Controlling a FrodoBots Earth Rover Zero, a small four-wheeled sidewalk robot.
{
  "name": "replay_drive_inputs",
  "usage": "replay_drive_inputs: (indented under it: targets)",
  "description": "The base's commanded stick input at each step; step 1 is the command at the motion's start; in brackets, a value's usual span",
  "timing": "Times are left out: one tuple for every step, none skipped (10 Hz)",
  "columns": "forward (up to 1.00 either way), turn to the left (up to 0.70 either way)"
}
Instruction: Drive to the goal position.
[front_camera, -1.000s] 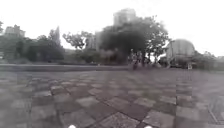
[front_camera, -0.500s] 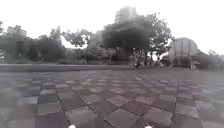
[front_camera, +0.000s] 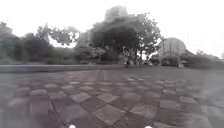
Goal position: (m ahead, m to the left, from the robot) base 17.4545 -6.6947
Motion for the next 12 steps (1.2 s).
replay_drive_inputs:
  targets:
    - [1.0, -0.31]
    - [1.0, -0.31]
    - [1.0, -0.31]
    - [1.0, -0.2]
    - [1.0, -0.05]
    - [1.0, 0.09]
    - [1.0, 0.09]
    - [1.0, 0.09]
    - [1.0, 0.09]
    - [1.0, -0.09]
    - [1.0, -0.31]
    - [1.0, -0.31]
